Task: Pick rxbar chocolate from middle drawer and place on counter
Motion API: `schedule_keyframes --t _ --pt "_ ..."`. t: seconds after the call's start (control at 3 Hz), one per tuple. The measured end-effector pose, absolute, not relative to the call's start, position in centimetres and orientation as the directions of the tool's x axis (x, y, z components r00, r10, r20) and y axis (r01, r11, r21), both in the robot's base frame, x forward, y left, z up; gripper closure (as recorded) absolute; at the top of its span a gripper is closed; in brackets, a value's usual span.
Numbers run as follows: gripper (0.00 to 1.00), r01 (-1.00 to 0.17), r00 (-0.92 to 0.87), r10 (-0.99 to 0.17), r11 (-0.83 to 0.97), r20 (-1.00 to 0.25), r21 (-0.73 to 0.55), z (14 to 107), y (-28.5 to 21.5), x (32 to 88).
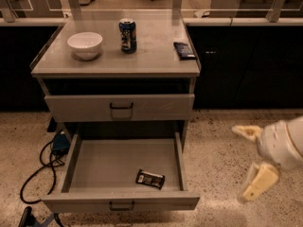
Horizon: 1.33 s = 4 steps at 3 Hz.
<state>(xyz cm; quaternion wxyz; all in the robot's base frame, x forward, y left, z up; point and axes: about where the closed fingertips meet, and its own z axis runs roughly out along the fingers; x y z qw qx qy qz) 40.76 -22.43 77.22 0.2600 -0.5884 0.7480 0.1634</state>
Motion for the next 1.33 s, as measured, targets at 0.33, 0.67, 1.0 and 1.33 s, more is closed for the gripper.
schedule_keyframes --t 0.33,0.67,1.0,1.33 --pt "0.0 -0.966 -0.159 -0.641 0.259 -0.751 -0.017 70.8 -21.5 40.8" --pt "0.0 -0.98 -0.069 -0.547 0.193 -0.834 -0.046 66.1 -21.0 43.9" --pt "0.0 -0.99 -0.075 -0.581 0.142 -0.811 -0.01 59.1 -20.4 46.1" --pt "0.0 -0.997 -0.052 -0.674 0.079 -0.737 -0.002 56.5 -18.6 48.4"
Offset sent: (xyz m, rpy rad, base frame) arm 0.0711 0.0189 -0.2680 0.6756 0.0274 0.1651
